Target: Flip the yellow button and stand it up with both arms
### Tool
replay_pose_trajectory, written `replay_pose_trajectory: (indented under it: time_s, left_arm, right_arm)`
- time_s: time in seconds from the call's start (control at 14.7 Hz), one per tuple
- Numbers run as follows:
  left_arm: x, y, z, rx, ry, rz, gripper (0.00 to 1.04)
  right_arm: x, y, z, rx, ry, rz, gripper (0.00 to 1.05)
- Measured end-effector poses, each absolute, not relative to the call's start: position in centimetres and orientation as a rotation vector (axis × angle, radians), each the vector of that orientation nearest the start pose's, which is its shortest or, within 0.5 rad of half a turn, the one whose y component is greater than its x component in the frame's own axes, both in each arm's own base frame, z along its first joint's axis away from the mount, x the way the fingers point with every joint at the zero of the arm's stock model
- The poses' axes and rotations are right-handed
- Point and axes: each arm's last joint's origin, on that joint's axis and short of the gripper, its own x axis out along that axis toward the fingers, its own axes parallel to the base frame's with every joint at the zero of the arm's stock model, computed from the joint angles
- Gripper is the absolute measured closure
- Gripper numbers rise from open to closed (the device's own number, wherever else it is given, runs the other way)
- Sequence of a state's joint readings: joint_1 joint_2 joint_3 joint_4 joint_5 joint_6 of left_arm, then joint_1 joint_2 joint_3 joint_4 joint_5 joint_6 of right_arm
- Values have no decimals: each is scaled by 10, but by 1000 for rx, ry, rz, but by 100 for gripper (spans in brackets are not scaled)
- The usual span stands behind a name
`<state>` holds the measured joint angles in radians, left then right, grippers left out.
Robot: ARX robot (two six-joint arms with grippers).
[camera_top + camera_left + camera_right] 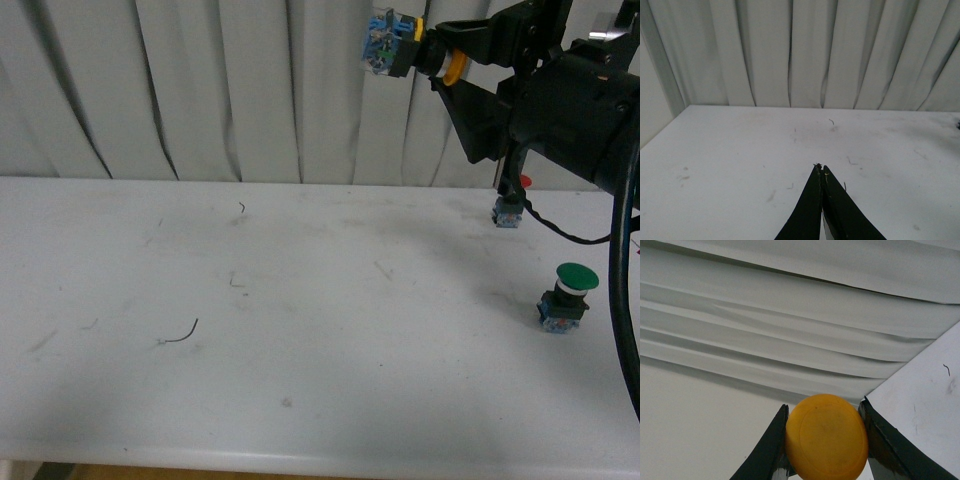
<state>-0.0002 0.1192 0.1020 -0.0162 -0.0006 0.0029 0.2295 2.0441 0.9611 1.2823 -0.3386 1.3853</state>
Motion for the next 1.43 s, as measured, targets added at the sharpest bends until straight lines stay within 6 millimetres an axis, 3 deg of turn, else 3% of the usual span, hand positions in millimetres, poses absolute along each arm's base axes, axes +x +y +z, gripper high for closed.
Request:
replay_pose_trajectory:
  time_s: [0.48,0.61,1.02,1.09,1.22,1.43]
  left_arm:
    - [98,0,177,3,0,0,103]
    - [98,0,165,3,8,0,103]
    - [98,0,166,2,2,0,103]
    - [98,0,166,1,2,0,96]
    - [98,0,166,1,2,0,72]
    - [98,0,166,1,2,0,37]
  right_arm:
    - [390,107,173,1321,217,634,68]
    - [390,109,173,1319,220,639,68]
    - [390,109,173,1318,220,637,68]
    - [390,109,173,1317,220,638,68]
    - [390,107,172,1280,215,646,68]
    - [392,92,182,1085,126,661,68]
